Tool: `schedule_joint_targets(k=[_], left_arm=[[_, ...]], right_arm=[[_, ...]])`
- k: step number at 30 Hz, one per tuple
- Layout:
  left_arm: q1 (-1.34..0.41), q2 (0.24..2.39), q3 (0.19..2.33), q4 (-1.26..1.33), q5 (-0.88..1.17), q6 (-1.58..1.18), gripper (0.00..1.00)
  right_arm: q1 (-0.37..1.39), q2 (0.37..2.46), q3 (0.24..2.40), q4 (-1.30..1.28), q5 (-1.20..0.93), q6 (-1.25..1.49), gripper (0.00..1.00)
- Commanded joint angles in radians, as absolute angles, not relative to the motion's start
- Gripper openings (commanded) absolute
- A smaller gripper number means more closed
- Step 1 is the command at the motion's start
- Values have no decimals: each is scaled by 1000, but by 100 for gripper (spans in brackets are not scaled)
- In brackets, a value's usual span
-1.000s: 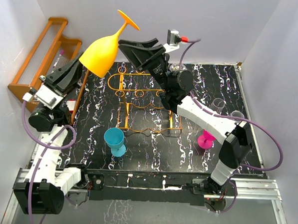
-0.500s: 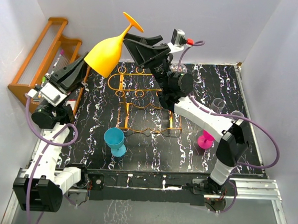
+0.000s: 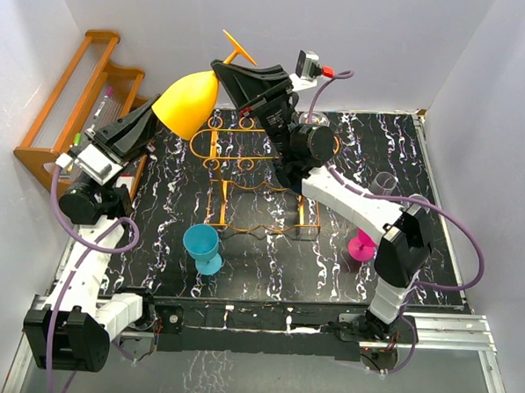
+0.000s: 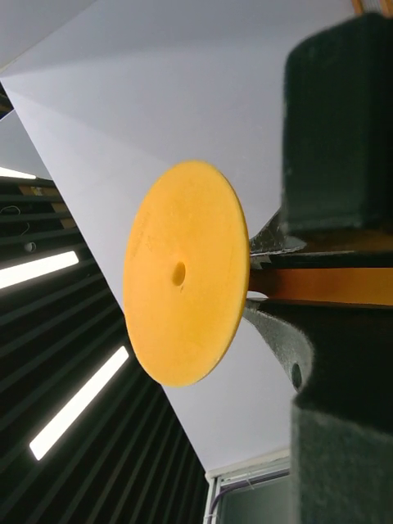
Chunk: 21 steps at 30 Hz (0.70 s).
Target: Place the wine glass upside down on the wine glass rack
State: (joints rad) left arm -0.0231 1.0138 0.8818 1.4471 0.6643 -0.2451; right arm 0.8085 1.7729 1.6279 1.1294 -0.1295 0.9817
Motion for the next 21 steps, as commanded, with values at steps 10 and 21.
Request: schedule_joint_targets(k=[10, 21], left_arm=[[-31, 996, 904, 1352, 650, -173, 8], [-31, 847, 1042, 618, 668, 27, 81]], right_arm=[[821, 1684, 1694, 949, -140, 871, 8], [820, 1274, 1837, 57, 11, 261, 8]])
